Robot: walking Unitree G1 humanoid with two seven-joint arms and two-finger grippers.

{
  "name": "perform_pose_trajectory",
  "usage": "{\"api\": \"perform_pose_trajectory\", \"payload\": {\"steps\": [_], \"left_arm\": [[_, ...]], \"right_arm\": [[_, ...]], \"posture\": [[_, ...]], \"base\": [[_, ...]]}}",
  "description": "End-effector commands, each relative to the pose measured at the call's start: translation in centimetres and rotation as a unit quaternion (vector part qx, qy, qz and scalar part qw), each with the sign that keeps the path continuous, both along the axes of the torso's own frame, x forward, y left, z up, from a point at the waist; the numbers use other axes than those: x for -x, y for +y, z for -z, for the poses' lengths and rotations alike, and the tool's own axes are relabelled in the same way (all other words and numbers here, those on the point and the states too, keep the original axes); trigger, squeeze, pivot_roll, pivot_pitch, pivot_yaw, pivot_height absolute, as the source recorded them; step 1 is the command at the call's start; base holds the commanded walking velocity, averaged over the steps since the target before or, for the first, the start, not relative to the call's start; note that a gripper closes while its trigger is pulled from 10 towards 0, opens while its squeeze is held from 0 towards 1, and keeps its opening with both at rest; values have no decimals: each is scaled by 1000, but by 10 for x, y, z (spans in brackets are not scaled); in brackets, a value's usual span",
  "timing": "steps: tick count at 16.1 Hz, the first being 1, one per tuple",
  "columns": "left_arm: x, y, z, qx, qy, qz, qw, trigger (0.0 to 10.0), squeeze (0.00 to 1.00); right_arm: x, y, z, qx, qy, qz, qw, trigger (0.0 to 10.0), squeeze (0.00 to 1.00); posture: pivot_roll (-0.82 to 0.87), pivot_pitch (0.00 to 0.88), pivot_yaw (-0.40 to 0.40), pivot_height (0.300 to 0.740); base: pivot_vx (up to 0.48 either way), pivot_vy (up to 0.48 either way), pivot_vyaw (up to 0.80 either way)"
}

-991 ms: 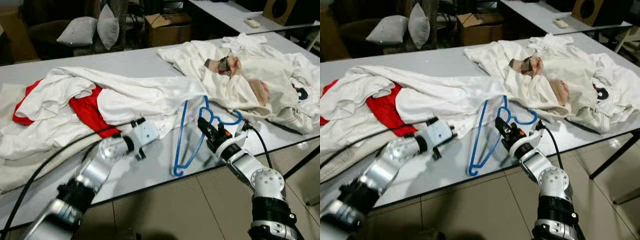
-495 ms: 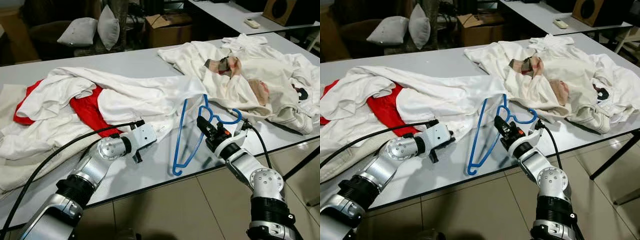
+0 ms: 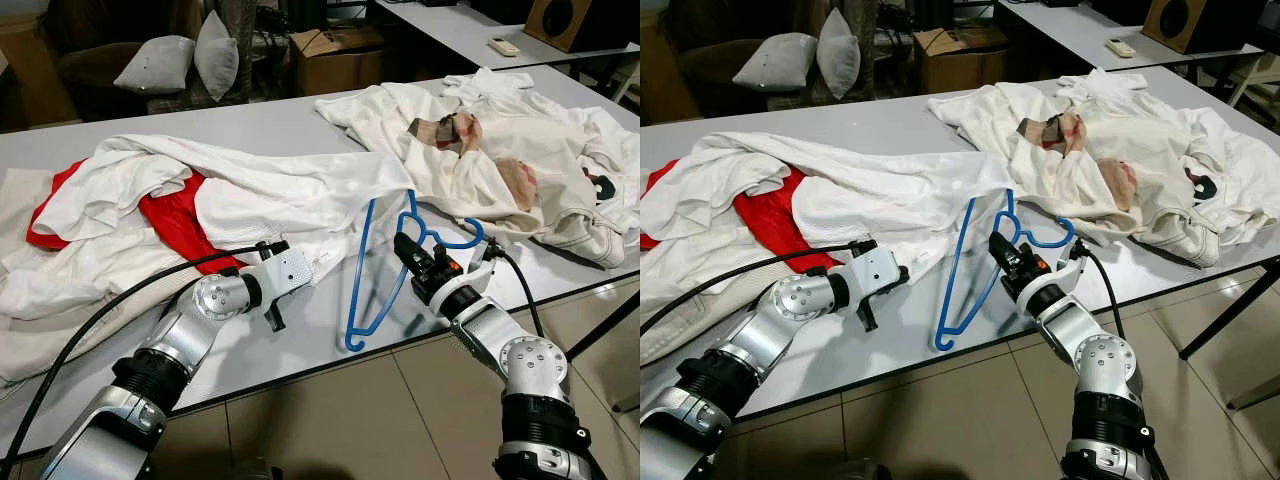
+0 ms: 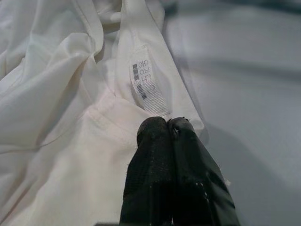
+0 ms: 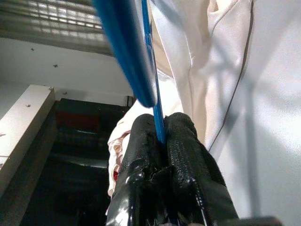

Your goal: Hang hanger

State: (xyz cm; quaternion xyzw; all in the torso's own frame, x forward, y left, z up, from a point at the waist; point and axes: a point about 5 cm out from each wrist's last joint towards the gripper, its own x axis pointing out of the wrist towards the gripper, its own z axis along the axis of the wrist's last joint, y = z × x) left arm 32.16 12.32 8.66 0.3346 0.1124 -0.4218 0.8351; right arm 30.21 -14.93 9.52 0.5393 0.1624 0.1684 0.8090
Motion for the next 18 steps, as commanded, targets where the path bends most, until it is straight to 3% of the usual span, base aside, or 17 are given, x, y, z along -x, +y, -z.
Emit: {"api": "perform_pose_trajectory", "payload": {"steps": [1,3,5,6,11,13,17,18], "left_arm": [[2,3,6,-4,14,-7,1000,0,0],[1,3,2,14,5,-9,1000,0,0],[3,7,-15,80,-13,-17,997,0,0],[5,10,-20,91,-20,-15,996,0,0],[20,23,-38,105,-58,-4,993,0,0],[29,22,-45,111,-71,14,991,0,0],[37,15,-36,80,-64,19,994,0,0],[34,15,-32,69,-63,4,996,10000,0]], "right_arm": [[0,-2,-2,6,-2,2,1000,10000,0],[-1,-2,-2,6,-2,2,1000,10000,0],[-3,-2,-3,-3,-4,9,1000,10000,0],[-4,-2,-4,-7,-4,13,1000,10000,0],[-12,2,-3,-36,3,25,999,10000,0],[-19,4,-4,-74,14,42,996,10000,0],[-25,9,0,-96,35,50,994,10000,0],[-24,8,1,-95,37,49,994,10000,0]], "posture": [[14,0,21,740],[14,0,21,740],[23,0,15,740],[26,0,14,740],[56,0,4,740],[68,0,0,740],[74,5,-5,740],[74,5,-5,740]], "base": [[0,0,0],[0,0,0],[0,0,0],[0,0,0],[0,0,0],[0,0,0],[0,0,0],[0,0,0]]}}
